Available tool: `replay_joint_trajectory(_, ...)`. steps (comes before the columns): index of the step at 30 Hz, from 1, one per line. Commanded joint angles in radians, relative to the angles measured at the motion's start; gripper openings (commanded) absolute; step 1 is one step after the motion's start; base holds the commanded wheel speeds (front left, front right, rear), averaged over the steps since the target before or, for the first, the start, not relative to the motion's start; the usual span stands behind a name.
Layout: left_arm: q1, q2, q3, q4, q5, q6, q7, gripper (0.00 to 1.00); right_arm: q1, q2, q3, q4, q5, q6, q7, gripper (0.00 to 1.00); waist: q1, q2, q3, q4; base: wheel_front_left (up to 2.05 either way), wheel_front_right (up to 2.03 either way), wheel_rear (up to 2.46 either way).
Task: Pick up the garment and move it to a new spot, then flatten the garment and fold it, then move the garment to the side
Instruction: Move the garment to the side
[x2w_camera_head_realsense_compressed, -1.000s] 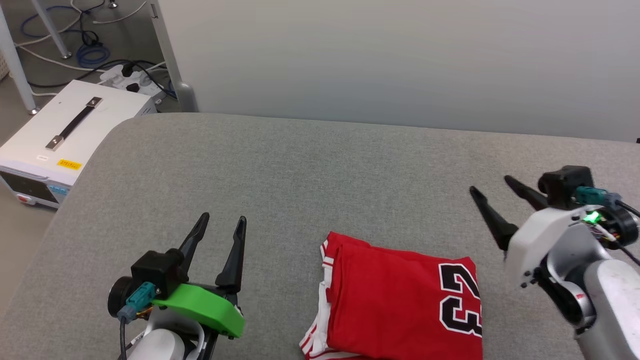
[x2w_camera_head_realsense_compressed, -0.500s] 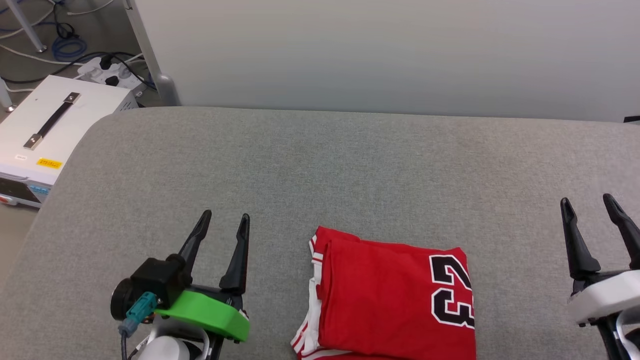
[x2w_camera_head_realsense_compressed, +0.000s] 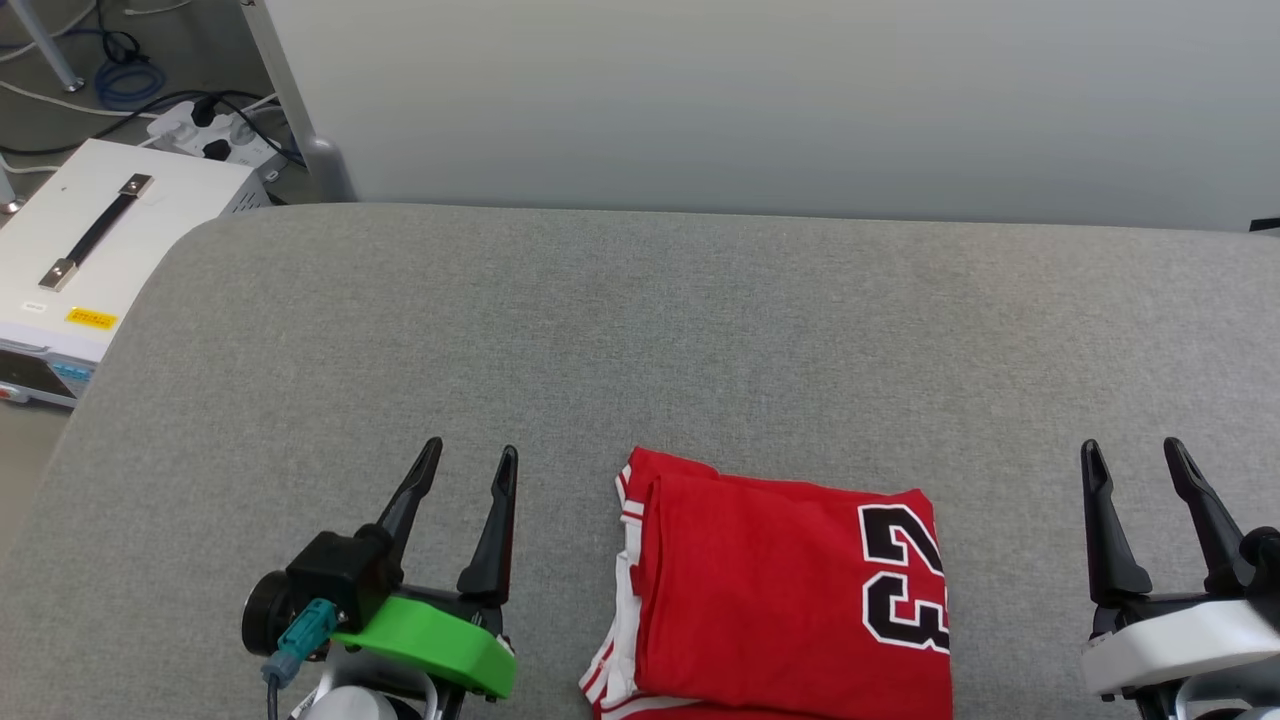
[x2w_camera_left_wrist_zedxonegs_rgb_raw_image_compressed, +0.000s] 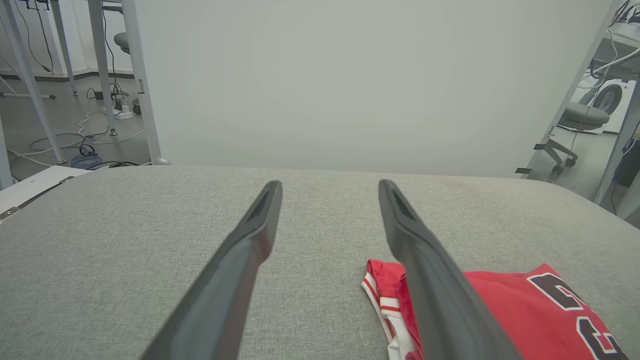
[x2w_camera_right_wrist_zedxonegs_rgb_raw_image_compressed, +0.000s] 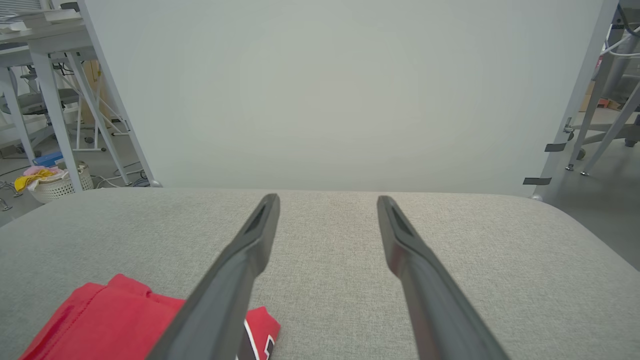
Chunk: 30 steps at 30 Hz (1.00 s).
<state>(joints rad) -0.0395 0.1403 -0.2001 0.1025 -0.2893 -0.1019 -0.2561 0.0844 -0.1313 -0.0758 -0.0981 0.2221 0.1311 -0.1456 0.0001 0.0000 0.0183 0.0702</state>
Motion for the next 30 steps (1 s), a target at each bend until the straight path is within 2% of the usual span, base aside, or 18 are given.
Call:
replay_joint_trajectory(1, 0.014, -0.007, 0.006, 0.002, 0.008, -0.005, -0.006, 1.00, 0.007, 0.002, 0.004, 0.001, -0.001, 0.000, -0.006, 1.00, -0.0001, 0.0000, 0.002, 0.002, 0.00, 0.00, 0.00)
replay_joint_trajectory(6, 0.007, -0.019, 0.018, 0.002, 0.020, -0.015, -0.006, 1.00, 0.004, -0.001, 0.014, 0.008, 0.004, 0.000, 0.005, 1.00, -0.0001, 0.0000, 0.012, 0.008, 0.00, 0.00, 0.00)
replay_joint_trajectory(10, 0.001, -0.026, 0.025, 0.004, 0.027, -0.020, -0.006, 1.00, 0.000, -0.015, 0.032, 0.017, 0.016, 0.000, 0.067, 1.00, -0.0001, 0.0000, 0.026, 0.015, 0.00, 0.00, 0.00)
replay_joint_trajectory(17, -0.019, -0.034, 0.025, 0.009, 0.037, -0.026, -0.006, 1.00, -0.022, -0.061, 0.112, 0.024, 0.076, 0.000, 0.427, 1.00, -0.0001, 0.0000, 0.068, 0.033, 0.00, 0.00, 0.00)
replay_joint_trajectory(23, -0.041, -0.041, 0.014, 0.018, 0.042, -0.028, -0.006, 1.00, -0.061, -0.039, 0.114, 0.030, 0.125, 0.000, 0.717, 1.00, -0.0001, 0.0000, 0.102, 0.062, 0.00, 0.00, 0.00)
replay_joint_trajectory(27, -0.056, -0.045, 0.011, 0.020, 0.041, -0.028, -0.006, 1.00, -0.088, 0.000, 0.094, 0.043, 0.126, 0.000, 0.854, 1.00, -0.0001, 0.0000, 0.124, 0.086, 0.00, 0.00, 0.00)
replay_joint_trajectory(30, -0.066, -0.047, 0.000, 0.021, 0.039, -0.028, -0.006, 1.00, -0.107, 0.016, 0.078, 0.065, 0.105, 0.000, 0.910, 1.00, -0.0001, 0.0000, 0.138, 0.106, 0.00, 0.00, 0.00)
